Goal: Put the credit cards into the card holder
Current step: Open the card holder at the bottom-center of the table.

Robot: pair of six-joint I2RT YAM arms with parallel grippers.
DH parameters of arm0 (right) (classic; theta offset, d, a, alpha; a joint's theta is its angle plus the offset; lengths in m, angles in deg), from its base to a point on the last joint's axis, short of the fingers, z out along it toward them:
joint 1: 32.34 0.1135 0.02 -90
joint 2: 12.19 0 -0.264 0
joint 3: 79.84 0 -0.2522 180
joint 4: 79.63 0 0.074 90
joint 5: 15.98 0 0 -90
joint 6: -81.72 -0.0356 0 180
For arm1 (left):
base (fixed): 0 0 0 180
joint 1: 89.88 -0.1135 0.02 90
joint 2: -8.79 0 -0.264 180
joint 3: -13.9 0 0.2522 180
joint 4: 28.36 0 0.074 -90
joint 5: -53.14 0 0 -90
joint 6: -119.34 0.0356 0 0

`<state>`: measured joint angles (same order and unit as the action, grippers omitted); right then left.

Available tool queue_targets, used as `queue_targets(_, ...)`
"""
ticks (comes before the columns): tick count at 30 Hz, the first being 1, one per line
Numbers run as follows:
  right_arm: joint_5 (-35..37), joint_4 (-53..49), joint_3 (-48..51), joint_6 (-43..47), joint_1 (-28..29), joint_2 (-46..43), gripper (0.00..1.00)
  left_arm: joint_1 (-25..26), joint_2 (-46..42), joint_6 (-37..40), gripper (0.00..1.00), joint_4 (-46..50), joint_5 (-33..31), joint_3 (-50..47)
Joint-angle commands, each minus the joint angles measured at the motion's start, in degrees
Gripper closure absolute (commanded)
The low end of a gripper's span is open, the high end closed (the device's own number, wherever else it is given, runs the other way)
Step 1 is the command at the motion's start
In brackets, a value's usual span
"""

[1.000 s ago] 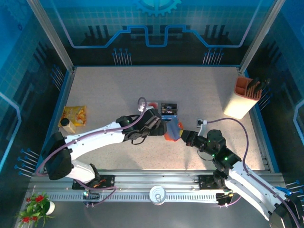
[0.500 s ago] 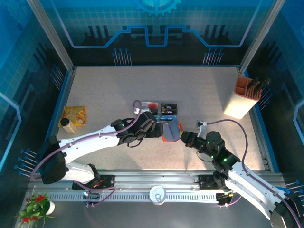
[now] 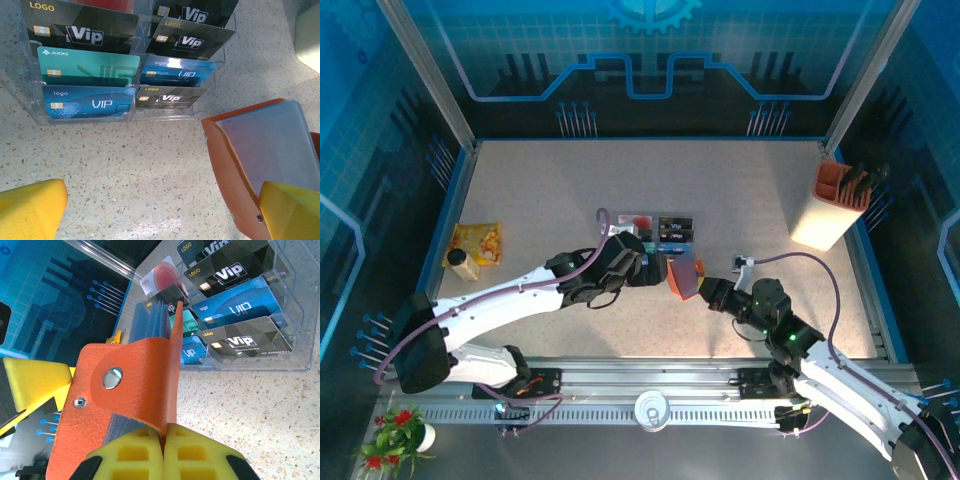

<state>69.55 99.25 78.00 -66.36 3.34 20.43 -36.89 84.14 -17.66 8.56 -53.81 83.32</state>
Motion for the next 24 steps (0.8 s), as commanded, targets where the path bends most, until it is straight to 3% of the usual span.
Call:
queue_targets(1, 1.5, 3.7, 0.9, -0.9, 0.9, -0.2, 1.0, -0.4, -0.7, 0.2, 0.01, -1.0, 0.6, -0.2)
queue_targets(12, 5.6, 5.8, 3.6, -2.9, 3.8, -0.9, 1.0, -0.4, -0.9, 1.2, 0.02, 7.5, -3.3, -4.4)
queue_targets(24, 19.8, 9.9, 5.6, -4.6, 14.7, 2.6, 1.0, -0.4, 3.0, 4.6, 0.02, 11.7, -6.1, -2.1)
